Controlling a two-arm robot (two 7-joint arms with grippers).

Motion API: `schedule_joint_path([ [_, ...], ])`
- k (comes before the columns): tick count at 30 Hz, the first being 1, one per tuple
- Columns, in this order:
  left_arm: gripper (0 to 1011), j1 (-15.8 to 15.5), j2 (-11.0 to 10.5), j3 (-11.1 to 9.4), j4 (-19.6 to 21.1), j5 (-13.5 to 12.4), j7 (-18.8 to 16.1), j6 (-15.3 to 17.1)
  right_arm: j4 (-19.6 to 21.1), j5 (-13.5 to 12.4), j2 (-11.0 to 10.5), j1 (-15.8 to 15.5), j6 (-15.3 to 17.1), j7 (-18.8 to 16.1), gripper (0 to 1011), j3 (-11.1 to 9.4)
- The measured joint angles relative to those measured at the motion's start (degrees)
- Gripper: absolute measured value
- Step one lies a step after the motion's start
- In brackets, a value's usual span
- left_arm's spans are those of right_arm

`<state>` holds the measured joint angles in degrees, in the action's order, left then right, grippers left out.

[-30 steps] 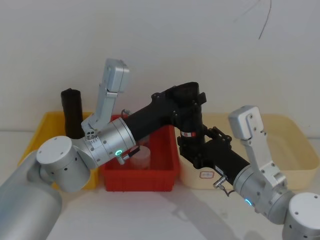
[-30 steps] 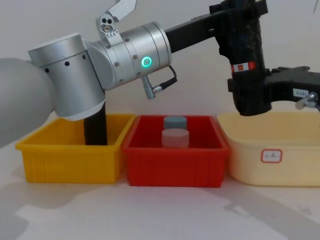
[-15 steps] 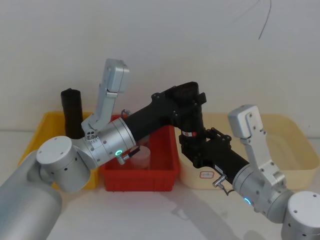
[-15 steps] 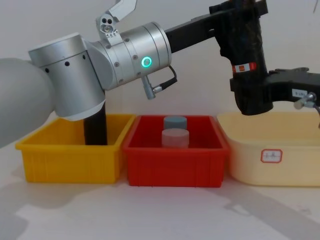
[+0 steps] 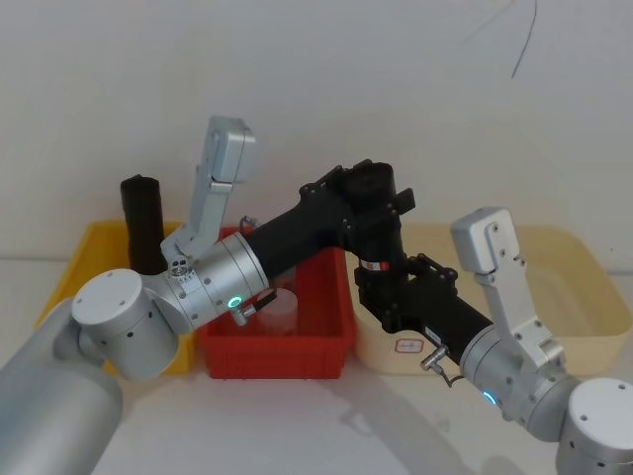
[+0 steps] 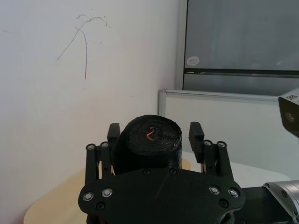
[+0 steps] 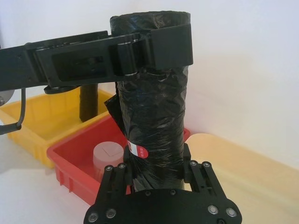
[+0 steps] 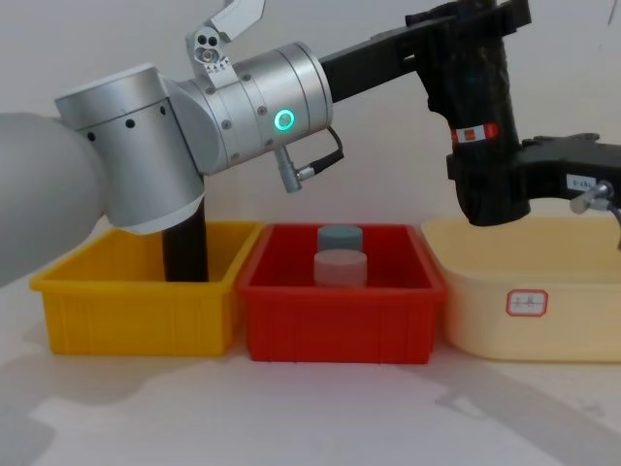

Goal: Pick up the garbage bag with the one hand and transfer it to the other hand.

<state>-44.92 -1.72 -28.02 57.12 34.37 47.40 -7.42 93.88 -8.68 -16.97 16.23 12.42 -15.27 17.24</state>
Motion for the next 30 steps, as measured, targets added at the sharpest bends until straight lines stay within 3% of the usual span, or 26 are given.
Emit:
schedule_joint_path([
  [6, 1000, 0.0, 0.0, 0.0, 0.0, 0.0, 0.0, 0.0, -0.03, 0.05, 0.04, 0.01, 0.02, 0.0, 563, -0.07],
  [20, 1002, 0.0, 0.0, 0.0, 0.0, -0.01, 0.0, 0.0, -1.21, 0.27, 0.12, 0.15, -0.35, 0.82, 562, -2.02],
  [30, 1002, 0.0, 0.0, -0.01, -0.01, -0.01, 0.0, 0.0, -5.39, 0.57, 0.16, 2.41, -1.08, 1.29, 562, -3.91],
])
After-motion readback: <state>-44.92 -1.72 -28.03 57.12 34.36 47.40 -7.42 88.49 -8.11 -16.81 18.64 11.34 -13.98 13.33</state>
